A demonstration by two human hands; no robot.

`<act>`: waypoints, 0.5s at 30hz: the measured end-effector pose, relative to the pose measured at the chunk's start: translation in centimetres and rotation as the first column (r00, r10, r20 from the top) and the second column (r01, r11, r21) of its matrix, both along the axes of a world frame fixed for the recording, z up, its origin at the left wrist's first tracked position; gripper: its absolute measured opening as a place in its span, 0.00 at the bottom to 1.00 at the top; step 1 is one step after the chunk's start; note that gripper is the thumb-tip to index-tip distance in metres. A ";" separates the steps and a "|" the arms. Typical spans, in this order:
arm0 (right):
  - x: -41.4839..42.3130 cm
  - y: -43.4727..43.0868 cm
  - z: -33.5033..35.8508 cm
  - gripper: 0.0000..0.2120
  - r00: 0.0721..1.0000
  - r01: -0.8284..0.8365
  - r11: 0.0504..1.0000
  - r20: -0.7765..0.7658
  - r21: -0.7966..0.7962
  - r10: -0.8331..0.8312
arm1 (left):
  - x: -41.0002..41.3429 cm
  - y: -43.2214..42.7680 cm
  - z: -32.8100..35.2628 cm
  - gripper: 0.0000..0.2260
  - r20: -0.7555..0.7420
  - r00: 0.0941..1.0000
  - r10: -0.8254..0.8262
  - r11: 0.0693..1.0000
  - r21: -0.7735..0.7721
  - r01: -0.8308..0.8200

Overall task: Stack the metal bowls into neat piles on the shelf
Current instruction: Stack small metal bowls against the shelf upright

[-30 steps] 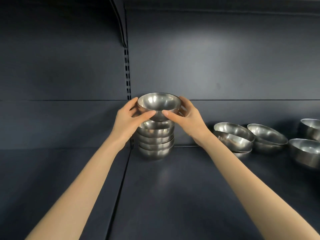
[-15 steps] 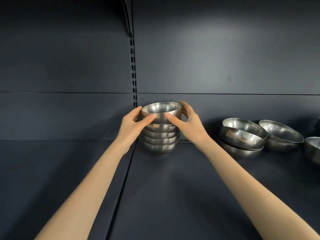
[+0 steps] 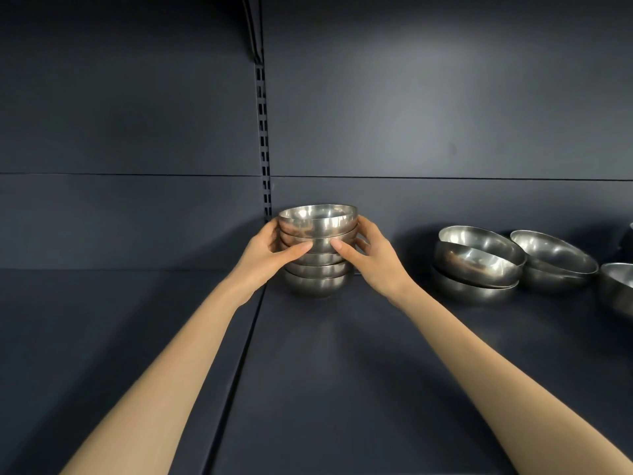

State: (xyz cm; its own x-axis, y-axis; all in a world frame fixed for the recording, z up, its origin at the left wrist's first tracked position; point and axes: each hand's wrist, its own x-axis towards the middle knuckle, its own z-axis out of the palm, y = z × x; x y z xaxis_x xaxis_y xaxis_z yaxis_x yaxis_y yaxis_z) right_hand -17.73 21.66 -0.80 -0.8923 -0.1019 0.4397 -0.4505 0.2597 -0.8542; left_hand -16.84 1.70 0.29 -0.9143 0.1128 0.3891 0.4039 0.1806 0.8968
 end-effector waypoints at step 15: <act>-0.3 -0.4 -1.3 0.33 1.000 -0.009 0.998 0.013 -0.060 0.010 | 0.2 0.1 -0.5 0.16 -0.053 0.998 -0.032 0.997 0.064 0.035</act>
